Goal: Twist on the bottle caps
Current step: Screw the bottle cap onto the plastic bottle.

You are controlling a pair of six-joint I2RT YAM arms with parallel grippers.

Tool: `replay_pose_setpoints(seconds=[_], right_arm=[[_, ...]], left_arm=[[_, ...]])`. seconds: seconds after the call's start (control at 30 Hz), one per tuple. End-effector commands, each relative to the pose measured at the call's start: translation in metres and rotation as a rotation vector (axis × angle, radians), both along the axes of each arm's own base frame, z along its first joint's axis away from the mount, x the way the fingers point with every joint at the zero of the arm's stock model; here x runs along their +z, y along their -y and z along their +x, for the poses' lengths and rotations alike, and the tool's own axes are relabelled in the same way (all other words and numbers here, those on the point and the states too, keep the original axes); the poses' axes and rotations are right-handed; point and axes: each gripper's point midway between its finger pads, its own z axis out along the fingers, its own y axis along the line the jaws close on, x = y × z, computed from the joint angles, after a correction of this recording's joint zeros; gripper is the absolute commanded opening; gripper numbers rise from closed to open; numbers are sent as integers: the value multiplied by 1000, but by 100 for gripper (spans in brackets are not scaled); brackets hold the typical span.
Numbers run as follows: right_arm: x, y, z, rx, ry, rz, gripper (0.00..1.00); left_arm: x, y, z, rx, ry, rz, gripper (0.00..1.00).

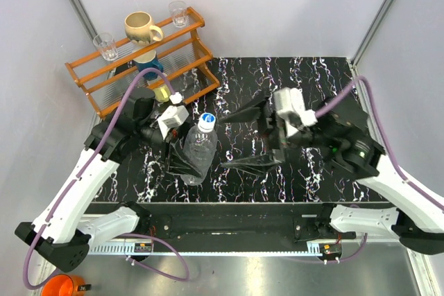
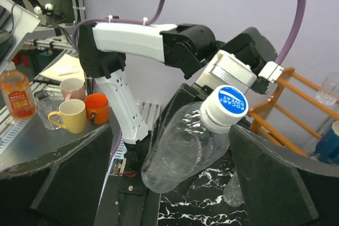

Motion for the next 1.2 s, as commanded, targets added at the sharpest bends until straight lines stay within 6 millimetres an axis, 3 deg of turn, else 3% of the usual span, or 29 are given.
replay_pose_setpoints(seconds=[0.0,0.13,0.23,0.57,0.9,1.17], right_arm=[[15,-10,7,91,26,8,97],[24,-13,26,116,-12,51,95],[28,-17,27,149,-16,67,95],[22,-30,10,382,-74,24,89],[17,-40,24,345,-86,17,86],[15,-40,23,363,-120,11,73]], left_arm=[[23,-13,-33,-204,-62,-112,0],[20,-16,-38,-213,-81,-108,0],[15,-16,-38,-202,-85,-100,0],[10,-11,-29,-167,-68,-87,0],[9,-10,-27,-156,-63,-83,0],[7,-8,-23,-130,-40,-78,0]])
